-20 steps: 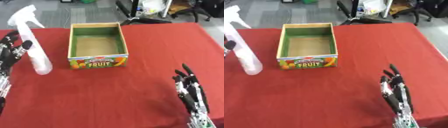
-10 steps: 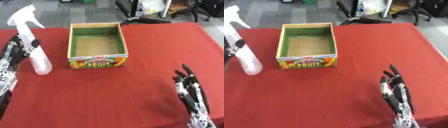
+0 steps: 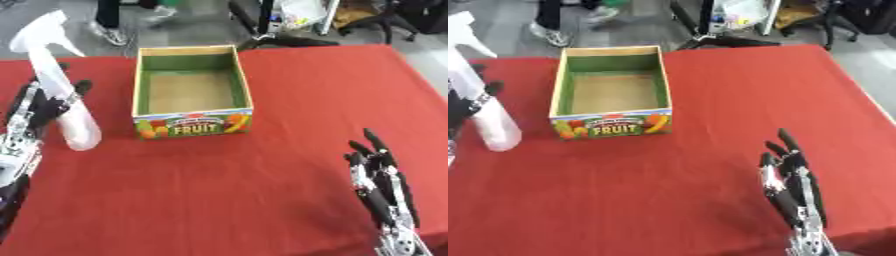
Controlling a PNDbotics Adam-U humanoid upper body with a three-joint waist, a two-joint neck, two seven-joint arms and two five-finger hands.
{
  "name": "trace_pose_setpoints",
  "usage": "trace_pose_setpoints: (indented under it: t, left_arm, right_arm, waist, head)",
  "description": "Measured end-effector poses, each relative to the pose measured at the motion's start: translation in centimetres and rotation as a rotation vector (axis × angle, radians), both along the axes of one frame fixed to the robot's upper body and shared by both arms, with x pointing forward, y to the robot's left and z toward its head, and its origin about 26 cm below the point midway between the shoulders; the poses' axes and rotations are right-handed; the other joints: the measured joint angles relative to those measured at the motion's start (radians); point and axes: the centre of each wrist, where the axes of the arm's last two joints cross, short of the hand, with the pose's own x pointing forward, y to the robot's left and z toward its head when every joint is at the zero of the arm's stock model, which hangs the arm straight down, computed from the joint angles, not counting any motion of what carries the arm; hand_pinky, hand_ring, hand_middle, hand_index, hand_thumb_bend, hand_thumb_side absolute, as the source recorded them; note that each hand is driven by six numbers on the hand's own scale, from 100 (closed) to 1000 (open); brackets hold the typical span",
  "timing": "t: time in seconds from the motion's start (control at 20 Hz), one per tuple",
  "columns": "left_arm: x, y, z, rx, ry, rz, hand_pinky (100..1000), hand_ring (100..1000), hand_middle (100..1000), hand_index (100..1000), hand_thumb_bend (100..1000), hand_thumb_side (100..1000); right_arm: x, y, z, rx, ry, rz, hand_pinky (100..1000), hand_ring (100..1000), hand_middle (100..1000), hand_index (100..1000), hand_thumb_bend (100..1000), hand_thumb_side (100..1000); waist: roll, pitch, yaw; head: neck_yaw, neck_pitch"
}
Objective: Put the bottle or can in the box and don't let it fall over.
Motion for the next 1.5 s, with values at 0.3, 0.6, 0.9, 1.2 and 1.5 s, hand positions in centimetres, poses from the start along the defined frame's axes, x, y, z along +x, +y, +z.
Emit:
trace_pose_setpoints:
  t: [0.3,0.6,0.9,1.2,1.5]
  left_arm:
    - [0.0,0.0,-0.2,0.016,0.014,-0.006,619,1000,714,739,607,167]
    - [0.0,0.1,-0.3,0.036,0.022,-0.043,413,1000,461,565,230,100]
    - [0.1,0.1,-0.3,0.041,0.009,-0.036,226,1000,247,361,100,100]
    - [0.9,-0.6,2.4,0.024,-0.081,-0.024,220,1000,245,355,100,100]
    - [2.8,-2.6,8.0,0.011,-0.209,-0.075,224,1000,253,364,100,100]
  right_arm:
    - [0.1,0.0,0.1,0.0,-0.003,0.002,797,893,1000,953,100,470]
    - [0.1,0.0,0.1,0.0,-0.004,0.002,797,893,1000,953,100,470]
    - [0.1,0.0,0.1,0.001,-0.004,0.002,797,893,1000,952,100,470]
    - [0.1,0.1,0.1,0.0,-0.005,0.004,797,893,1000,953,100,470]
    - [0.5,0.6,0.5,-0.003,-0.011,0.032,797,893,1000,953,100,470]
  waist:
    - [0.0,0.0,0.0]
    - [0.0,0.0,0.0]
    - [0.0,0.0,0.0]
    - [-0.001,0.0,-0.01]
    - [-0.001,0.011,-0.055]
  head:
    - [0.0,0.0]
    - [0.0,0.0]
    - [0.0,0.0]
    - [0.0,0.0]
    - [0.011,-0.001]
